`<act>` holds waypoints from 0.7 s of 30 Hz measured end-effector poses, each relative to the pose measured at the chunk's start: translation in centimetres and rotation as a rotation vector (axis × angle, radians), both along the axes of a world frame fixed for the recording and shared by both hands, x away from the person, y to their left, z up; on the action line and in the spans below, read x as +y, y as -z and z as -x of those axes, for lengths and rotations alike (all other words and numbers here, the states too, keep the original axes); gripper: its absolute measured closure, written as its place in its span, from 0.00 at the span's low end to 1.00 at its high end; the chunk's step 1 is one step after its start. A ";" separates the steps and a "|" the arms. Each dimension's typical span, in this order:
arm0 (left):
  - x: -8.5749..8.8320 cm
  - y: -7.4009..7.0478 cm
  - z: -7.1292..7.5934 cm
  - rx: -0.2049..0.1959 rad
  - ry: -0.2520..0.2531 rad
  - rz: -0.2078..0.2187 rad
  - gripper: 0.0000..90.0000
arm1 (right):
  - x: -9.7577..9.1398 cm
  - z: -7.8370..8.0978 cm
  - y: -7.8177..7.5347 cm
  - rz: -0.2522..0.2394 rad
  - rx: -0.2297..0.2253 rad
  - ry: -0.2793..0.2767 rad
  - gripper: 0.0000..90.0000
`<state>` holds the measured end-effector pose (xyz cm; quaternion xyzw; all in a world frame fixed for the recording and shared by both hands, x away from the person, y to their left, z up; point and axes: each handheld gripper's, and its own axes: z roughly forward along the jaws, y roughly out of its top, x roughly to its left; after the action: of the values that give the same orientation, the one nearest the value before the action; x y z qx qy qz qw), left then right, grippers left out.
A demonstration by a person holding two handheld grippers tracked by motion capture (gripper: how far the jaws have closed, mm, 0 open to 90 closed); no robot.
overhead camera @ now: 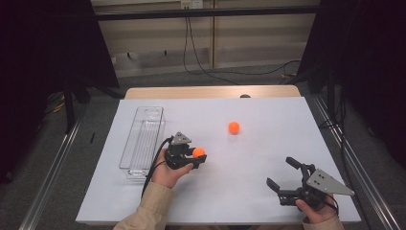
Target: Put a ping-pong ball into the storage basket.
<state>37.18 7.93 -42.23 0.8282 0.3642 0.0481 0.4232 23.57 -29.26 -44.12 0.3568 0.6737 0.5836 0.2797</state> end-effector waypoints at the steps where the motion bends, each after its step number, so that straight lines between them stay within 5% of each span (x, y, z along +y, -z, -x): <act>1: 0.0 0.0 0.0 0.001 0.000 0.001 0.57 | 0.0 0.0 0.0 0.001 0.000 0.000 0.03; 21: 0.8 -0.6 -0.1 0.026 -0.010 0.004 0.57 | -0.1 0.2 0.0 -0.015 0.002 0.003 0.03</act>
<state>37.33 8.73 -41.67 0.8260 0.3741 0.0386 0.4198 23.39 -29.37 -44.08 0.3603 0.6691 0.5879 0.2774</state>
